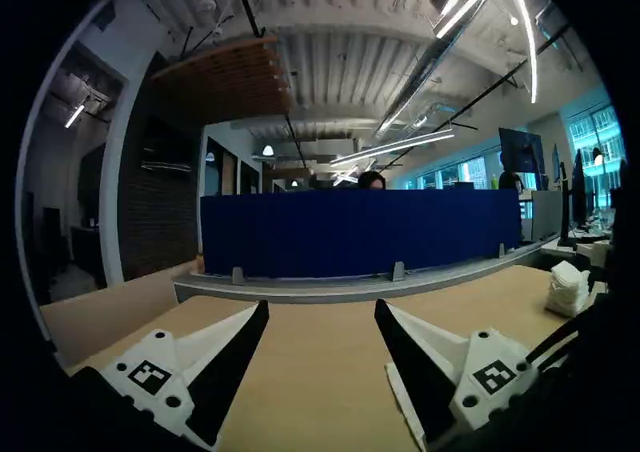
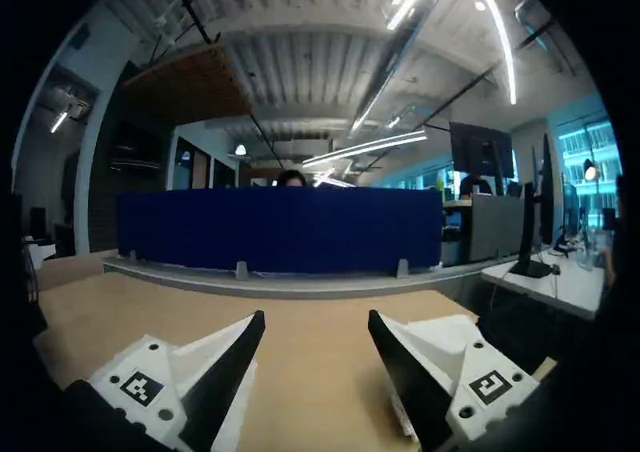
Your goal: Fold towel
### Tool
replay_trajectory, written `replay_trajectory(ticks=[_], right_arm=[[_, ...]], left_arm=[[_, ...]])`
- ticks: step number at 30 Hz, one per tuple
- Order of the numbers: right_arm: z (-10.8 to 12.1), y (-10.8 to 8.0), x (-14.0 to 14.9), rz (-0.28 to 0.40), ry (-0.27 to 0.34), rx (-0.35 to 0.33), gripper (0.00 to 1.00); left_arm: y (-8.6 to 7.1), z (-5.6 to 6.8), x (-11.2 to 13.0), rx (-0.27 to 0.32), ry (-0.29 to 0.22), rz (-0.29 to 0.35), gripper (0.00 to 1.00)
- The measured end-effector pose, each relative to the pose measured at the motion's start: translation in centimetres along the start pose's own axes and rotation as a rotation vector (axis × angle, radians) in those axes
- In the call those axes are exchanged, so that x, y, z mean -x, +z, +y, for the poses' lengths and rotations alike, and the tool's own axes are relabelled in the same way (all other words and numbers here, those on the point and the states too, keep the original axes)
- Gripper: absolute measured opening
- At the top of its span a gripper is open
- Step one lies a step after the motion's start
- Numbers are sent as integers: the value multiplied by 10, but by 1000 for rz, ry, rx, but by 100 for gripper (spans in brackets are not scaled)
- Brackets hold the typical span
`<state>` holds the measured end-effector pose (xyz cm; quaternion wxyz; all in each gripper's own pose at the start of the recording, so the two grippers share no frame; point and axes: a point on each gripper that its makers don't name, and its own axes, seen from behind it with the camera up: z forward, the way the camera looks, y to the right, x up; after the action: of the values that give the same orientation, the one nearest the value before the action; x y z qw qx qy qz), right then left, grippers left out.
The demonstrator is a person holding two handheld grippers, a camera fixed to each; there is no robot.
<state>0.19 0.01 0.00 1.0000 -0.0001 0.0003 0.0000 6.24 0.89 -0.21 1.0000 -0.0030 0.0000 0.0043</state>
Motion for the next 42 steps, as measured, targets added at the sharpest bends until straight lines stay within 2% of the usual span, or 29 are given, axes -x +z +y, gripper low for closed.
replay_trajectory(ticks=[9, 15, 23, 27, 30, 36, 42], right_arm=[[4, 2, -76, 12, -19, 17, 100], [3, 0, -96, 7, -33, 17, 100], [3, -1, -106, -36, -61, -7, 100], [-11, -5, -105, -73, -84, -72, 100], [-27, -10, -100, -120, -102, -143, 100], [-60, -23, -81, -245, -143, -294, 100], [-77, -35, -58, -364, -165, -408, 100]], left_arm=[[-5, 4, -61, 1, 18, -6, 99], [-6, 12, -82, 11, 31, -26, 99], [-5, 22, -94, 51, 28, -75, 99], [-5, 31, -97, 103, 24, -112, 99], [-7, 41, -96, 165, 32, -150, 99], [-15, 64, -82, 303, 84, -242, 99], [-26, 84, -63, 412, 130, -325, 99]])
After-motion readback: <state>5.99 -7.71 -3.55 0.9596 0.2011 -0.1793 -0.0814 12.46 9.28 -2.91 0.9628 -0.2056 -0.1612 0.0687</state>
